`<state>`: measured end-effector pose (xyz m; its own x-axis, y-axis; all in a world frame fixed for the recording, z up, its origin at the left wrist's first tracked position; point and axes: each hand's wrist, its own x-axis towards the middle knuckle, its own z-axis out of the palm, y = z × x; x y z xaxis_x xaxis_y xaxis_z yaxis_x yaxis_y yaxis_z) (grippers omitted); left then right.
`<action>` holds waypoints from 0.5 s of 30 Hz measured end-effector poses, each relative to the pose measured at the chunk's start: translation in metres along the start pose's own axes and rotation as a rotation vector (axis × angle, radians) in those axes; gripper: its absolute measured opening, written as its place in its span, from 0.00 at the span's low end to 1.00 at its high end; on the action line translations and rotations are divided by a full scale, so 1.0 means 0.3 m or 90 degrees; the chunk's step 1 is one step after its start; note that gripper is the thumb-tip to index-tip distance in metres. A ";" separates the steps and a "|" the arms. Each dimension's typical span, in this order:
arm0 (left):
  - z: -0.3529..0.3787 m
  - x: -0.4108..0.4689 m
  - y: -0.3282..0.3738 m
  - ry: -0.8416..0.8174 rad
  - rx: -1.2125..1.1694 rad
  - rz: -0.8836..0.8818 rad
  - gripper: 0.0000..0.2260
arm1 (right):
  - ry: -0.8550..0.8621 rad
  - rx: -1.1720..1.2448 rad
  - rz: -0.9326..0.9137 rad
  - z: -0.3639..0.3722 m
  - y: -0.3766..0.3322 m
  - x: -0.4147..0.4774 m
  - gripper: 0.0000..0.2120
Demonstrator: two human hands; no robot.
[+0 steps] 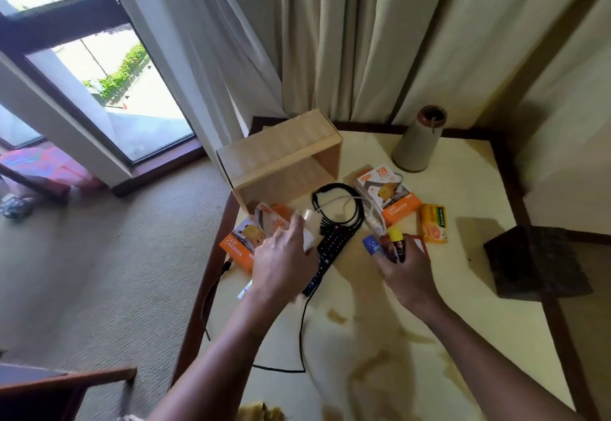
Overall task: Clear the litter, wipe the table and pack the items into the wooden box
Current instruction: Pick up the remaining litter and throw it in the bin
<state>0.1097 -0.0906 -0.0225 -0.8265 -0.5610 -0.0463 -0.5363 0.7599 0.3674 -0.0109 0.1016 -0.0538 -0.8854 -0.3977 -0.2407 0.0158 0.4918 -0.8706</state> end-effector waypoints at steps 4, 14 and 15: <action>-0.072 0.177 0.179 -0.047 -0.076 0.046 0.25 | 0.033 0.172 0.104 -0.113 -0.040 0.077 0.06; 0.207 0.701 0.615 -0.218 -0.320 0.022 0.28 | 0.212 0.011 0.231 -0.354 0.034 0.513 0.17; 0.239 0.734 0.640 -0.242 -0.282 0.039 0.26 | 0.217 -0.053 0.215 -0.355 0.043 0.541 0.18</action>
<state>-0.1874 -0.0447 -0.0288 -0.9007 -0.3010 -0.3131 -0.4311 0.5316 0.7291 -0.2040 0.1260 -0.0585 -0.9390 0.0640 -0.3380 0.3038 0.6153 -0.7274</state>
